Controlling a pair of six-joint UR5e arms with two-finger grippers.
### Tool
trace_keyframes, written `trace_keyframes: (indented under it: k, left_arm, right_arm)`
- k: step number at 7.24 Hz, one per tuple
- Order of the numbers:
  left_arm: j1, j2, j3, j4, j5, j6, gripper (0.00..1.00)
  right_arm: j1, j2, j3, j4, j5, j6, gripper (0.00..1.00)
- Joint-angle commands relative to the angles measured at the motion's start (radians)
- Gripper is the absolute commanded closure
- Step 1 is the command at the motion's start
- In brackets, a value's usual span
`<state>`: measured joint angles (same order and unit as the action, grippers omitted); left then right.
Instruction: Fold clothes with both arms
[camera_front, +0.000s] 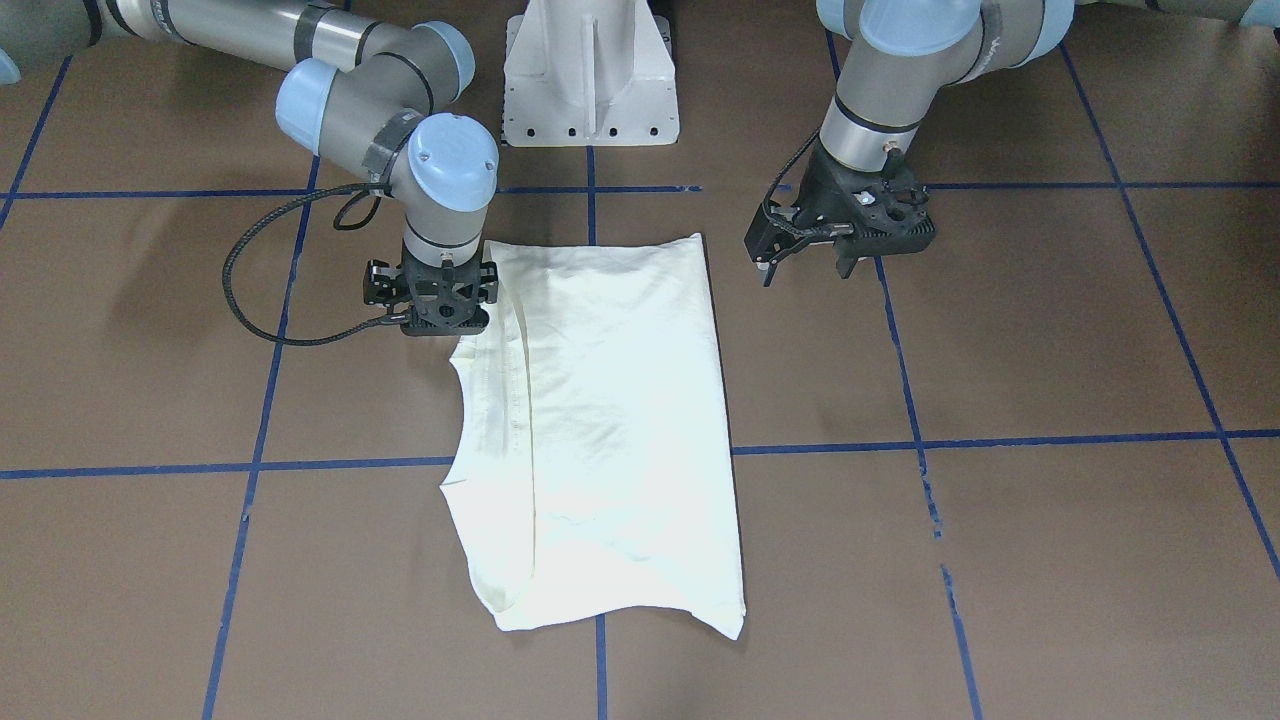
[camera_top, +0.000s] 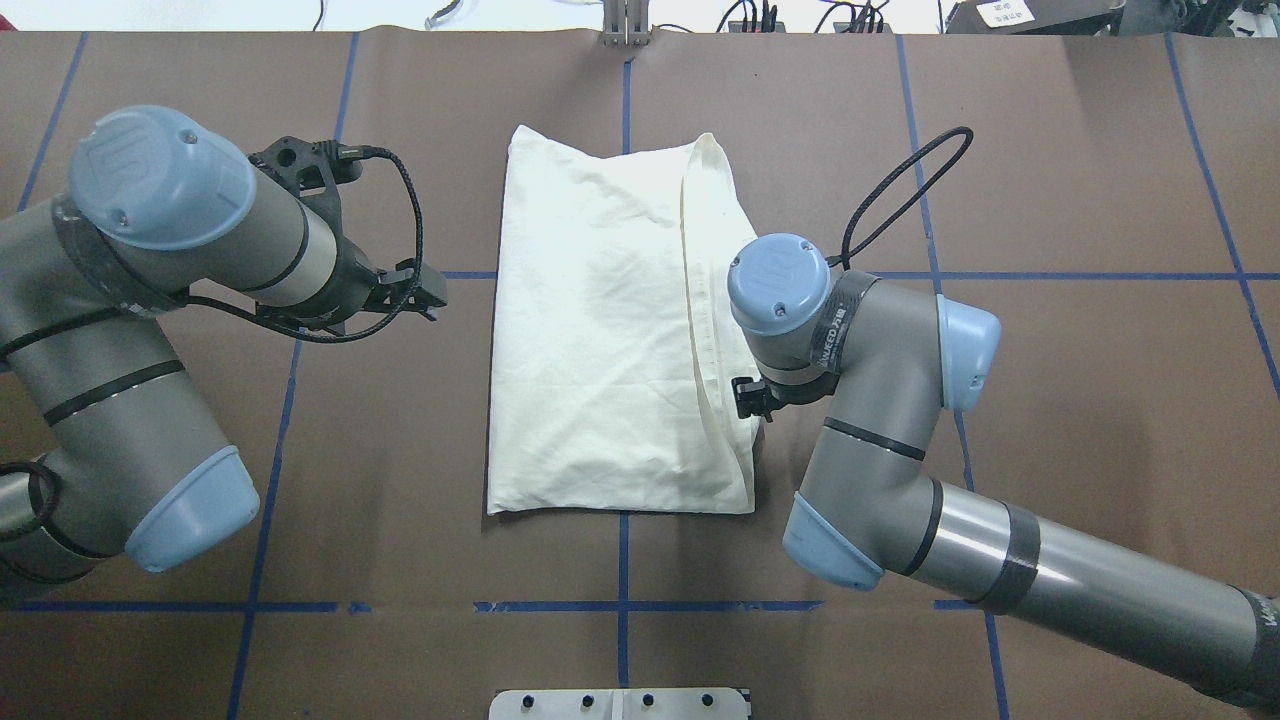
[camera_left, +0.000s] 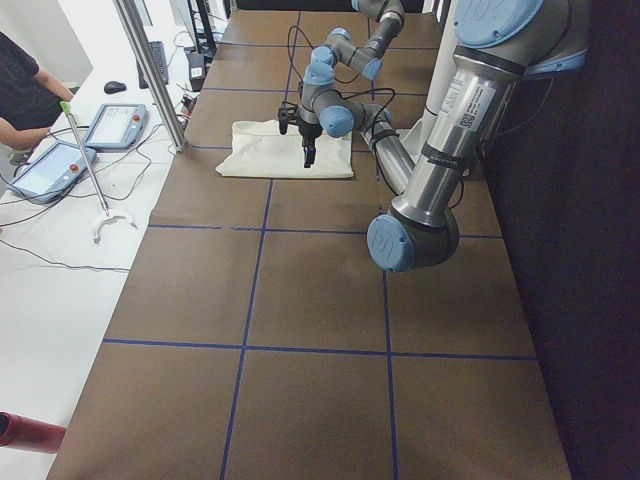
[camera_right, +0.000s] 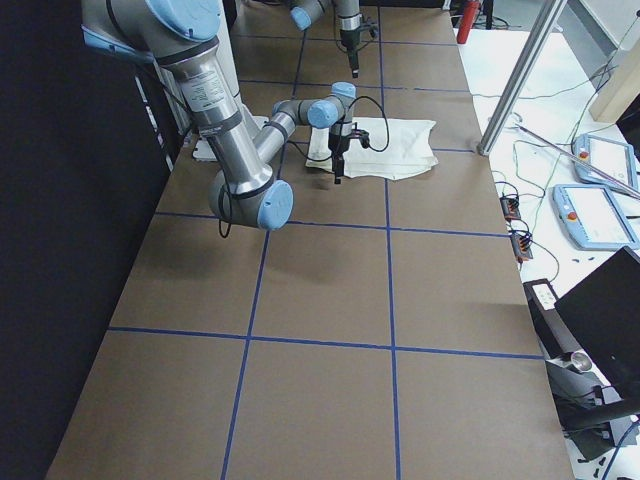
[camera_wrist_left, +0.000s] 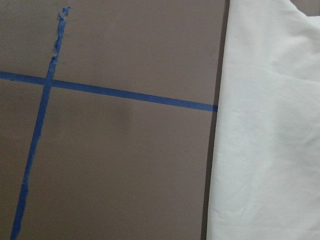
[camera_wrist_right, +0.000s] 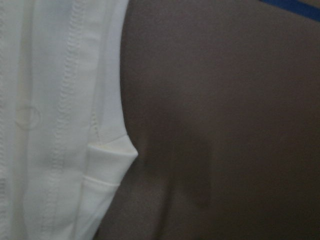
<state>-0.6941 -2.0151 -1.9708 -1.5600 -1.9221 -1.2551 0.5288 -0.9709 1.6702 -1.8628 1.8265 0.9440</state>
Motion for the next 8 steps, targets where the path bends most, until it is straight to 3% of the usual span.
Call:
trace_keyframes:
  k: [1, 3, 5, 7, 8]
  left_arm:
    - [0.001, -0.004, 0.0, 0.0, 0.0, 0.0, 0.0]
    - [0.001, -0.004, 0.001, 0.0, 0.0, 0.002, 0.0]
    - [0.001, -0.002, -0.002, 0.0, -0.002, 0.005, 0.0]
    - [0.001, 0.001, -0.003, 0.0, -0.001, 0.008, 0.0]
    - [0.001, 0.002, -0.003, 0.001, -0.002, 0.008, 0.0]
  right_arm:
    - [0.033, 0.02, 0.051, -0.016, 0.011, -0.027, 0.0]
    - [0.033, 0.104, -0.009, -0.01, 0.007, -0.027, 0.0]
    - [0.031, 0.223, -0.165, 0.002, 0.004, -0.03, 0.0]
    - [0.03, 0.25, -0.278, 0.11, 0.002, -0.031, 0.0]
    - [0.03, 0.25, -0.288, 0.111, -0.001, -0.034, 0.0]
